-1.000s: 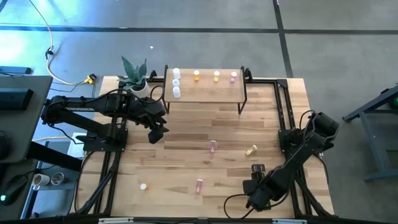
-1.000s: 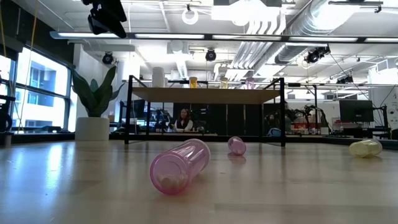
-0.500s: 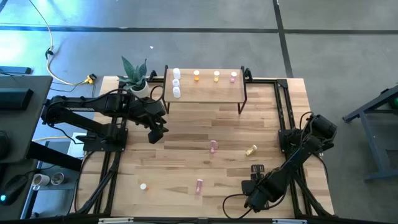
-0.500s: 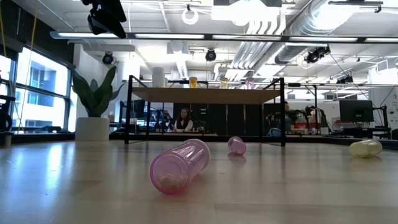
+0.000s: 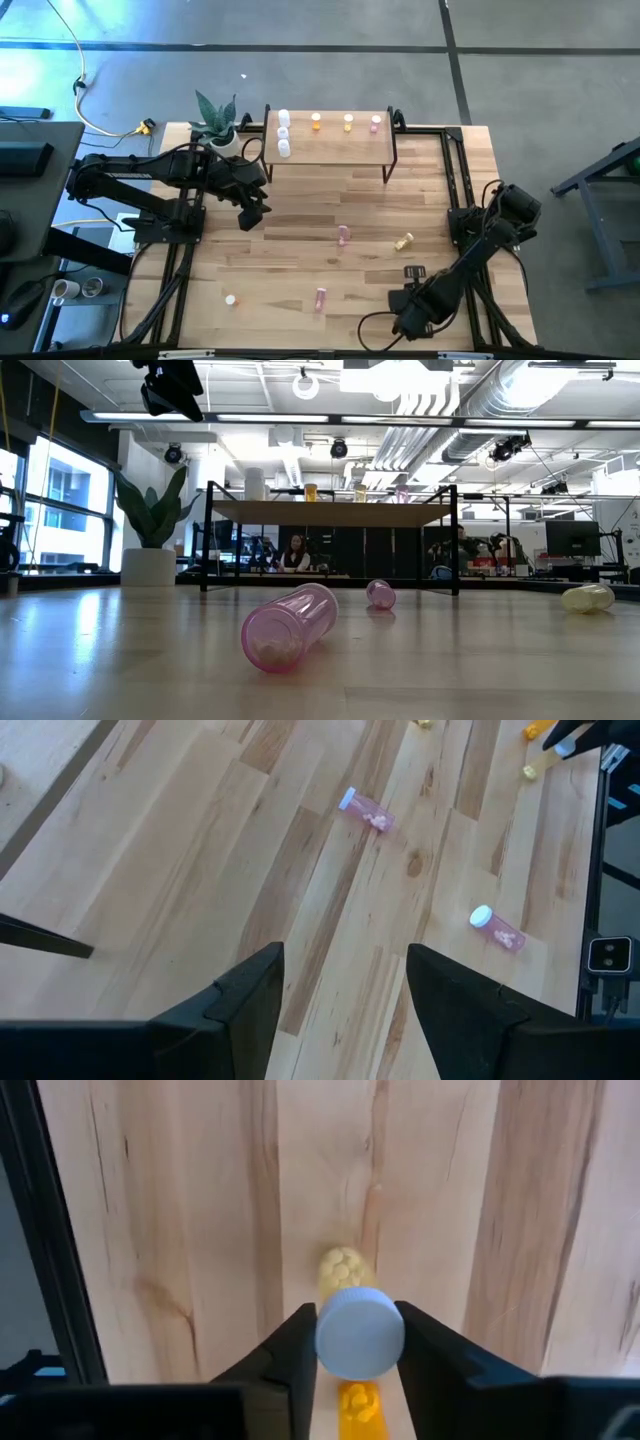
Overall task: Pick and place medicine bottles onto shelf by color
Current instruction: Put the bottom yellow pill bottle on the shelf aligned with the other yellow pill bottle
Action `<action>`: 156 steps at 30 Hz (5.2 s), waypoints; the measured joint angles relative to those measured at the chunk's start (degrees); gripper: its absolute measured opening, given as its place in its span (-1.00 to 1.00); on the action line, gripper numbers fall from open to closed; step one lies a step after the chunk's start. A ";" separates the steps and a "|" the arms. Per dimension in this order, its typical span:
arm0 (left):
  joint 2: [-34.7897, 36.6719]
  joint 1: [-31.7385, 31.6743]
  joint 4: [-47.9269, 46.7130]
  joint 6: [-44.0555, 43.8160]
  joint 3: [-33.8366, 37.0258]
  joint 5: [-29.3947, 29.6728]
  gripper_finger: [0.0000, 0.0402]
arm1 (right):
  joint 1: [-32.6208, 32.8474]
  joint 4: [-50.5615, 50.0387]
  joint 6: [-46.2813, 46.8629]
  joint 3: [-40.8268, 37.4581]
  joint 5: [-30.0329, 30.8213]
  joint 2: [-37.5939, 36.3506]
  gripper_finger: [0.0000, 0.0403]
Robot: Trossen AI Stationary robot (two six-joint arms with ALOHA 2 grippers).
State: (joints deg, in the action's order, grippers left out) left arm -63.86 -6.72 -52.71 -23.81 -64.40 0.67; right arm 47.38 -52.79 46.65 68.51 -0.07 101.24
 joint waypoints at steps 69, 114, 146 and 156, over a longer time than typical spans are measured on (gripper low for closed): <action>0.00 -19.19 -2.73 11.57 -0.02 0.20 0.00 | -77.05 -16.27 -47.33 48.75 2.64 -1.69 -0.49; 0.02 -19.19 -2.73 4.44 -0.02 0.17 0.00 | -74.95 -27.54 -59.80 53.66 1.13 14.37 -0.49; 0.02 -19.10 -2.78 4.44 -0.02 -0.02 0.00 | -75.08 -26.35 -60.65 52.43 1.56 14.37 -0.37; 0.02 -19.10 -2.80 4.46 -0.02 -0.02 0.00 | -75.08 -24.78 -60.65 52.46 1.58 14.37 -0.33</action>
State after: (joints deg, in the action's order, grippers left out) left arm -63.83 -25.82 -55.51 -19.35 -64.42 0.65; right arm -27.70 -77.57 -14.00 120.97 1.51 115.61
